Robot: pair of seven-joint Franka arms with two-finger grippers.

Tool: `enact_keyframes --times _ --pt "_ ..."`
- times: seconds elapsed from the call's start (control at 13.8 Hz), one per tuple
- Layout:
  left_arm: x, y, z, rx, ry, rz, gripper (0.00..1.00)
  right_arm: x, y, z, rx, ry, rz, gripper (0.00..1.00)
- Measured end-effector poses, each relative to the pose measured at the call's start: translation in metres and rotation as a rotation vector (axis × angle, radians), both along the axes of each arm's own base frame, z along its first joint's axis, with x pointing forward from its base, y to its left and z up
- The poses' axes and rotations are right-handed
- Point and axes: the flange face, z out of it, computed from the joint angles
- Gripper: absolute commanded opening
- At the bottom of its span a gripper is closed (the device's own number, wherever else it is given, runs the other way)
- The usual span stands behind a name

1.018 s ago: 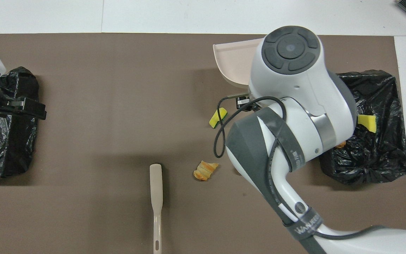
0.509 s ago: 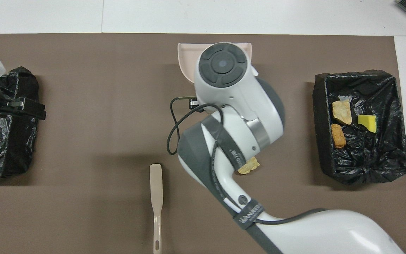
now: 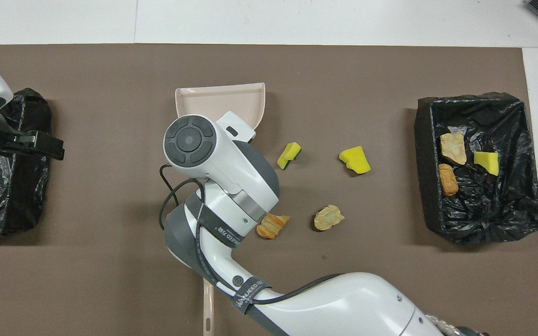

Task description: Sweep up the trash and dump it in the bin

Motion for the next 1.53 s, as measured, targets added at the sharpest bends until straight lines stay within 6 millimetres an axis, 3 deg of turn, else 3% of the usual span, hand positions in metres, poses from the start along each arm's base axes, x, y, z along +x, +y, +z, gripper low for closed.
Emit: enact_keyframes --times 0.29,0.8,0.87,0.95,1.31,1.38,1.53 --pt "0.001 -0.001 0.001 -0.001 -0.011 -0.002 1.0 -0.015 0.023 -0.017 0.006 0.0 -0.015 0.0" --pt "0.007 -0.003 -0.004 -0.006 -0.058 -0.004 1.0 -0.012 0.029 -0.038 0.032 0.011 -0.092 0.0" --pt "0.007 -0.004 -0.004 -0.007 -0.06 -0.005 1.0 -0.015 0.031 -0.042 0.028 0.015 -0.087 0.08" --pt "0.008 -0.004 -0.005 -0.009 -0.065 -0.006 1.0 -0.019 0.036 -0.046 0.025 0.019 -0.08 0.24" --pt "0.021 -0.009 -0.014 -0.052 -0.106 0.003 1.0 -0.023 0.04 -0.045 0.026 0.017 -0.074 0.28" --pt "0.025 -0.011 -0.021 -0.054 -0.106 0.003 1.0 -0.022 0.039 -0.042 0.029 0.014 -0.076 0.36" --pt "0.036 -0.016 -0.043 -0.055 -0.092 -0.003 1.0 -0.018 0.036 -0.036 0.037 0.005 -0.082 0.38"
